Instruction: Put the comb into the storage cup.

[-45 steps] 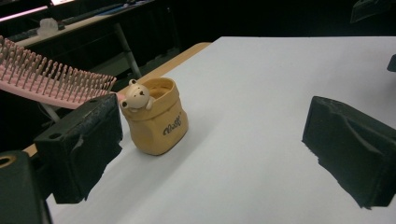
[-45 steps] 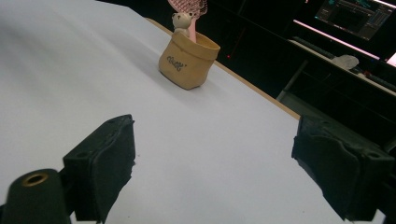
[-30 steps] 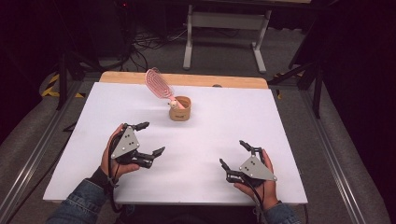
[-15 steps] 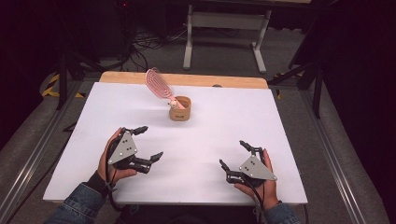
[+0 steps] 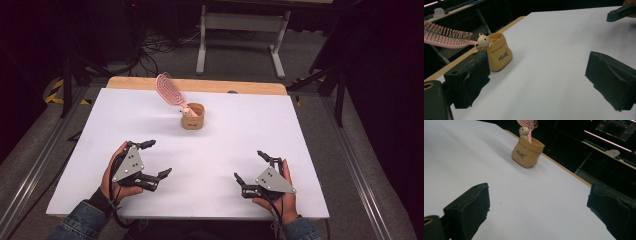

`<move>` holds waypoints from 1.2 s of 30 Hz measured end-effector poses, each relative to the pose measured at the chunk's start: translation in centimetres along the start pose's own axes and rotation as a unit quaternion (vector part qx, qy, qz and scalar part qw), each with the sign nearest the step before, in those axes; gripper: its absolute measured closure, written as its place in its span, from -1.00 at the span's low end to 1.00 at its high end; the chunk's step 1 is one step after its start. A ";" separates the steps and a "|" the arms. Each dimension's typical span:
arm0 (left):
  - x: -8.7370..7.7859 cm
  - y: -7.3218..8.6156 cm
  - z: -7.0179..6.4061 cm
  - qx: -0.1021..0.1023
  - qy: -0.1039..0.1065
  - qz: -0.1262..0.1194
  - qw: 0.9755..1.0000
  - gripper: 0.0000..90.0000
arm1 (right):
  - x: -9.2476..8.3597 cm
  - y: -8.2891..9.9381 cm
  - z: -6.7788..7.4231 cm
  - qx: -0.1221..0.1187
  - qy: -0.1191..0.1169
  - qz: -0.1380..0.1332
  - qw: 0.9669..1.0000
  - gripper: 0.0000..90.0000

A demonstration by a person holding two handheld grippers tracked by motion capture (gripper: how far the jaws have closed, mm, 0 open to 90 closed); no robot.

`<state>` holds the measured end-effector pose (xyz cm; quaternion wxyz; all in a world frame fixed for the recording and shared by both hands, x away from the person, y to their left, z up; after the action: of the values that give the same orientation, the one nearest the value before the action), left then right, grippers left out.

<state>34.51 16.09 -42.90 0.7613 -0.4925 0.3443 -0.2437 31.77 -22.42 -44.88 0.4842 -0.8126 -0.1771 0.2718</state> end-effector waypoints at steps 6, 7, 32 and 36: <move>-0.4 0.4 -0.5 0.008 -0.003 0.006 1.000 -0.86 | 0.1 0.0 0.2 -0.008 -0.003 0.009 1.000 -0.92; -0.5 0.4 -0.5 0.008 -0.003 0.005 1.000 -0.85 | 0.1 0.0 0.2 -0.008 -0.002 0.009 1.000 -0.92; -2.6 3.3 -0.4 0.017 -0.060 0.040 0.997 -0.85 | 0.2 0.1 0.5 -0.011 -0.015 0.010 1.000 -0.91; -2.9 3.6 -0.2 0.014 -0.063 0.042 0.997 -0.85 | 0.2 0.1 0.6 -0.011 -0.016 0.010 1.000 -0.91</move>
<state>32.65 19.47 -45.45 0.7975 -0.4816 0.3128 -0.1848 31.61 -21.94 -45.21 0.4695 -0.8152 -0.1793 0.2879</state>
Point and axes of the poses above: each handheld gripper's, and its own axes: x roughly forward along the jaws, y roughly out of its underside, z roughly to its left, the point moved 1 cm from there along x, roughly forward along the jaws, and after that the axes turned 4 degrees about -y, right-handed, at the moved point
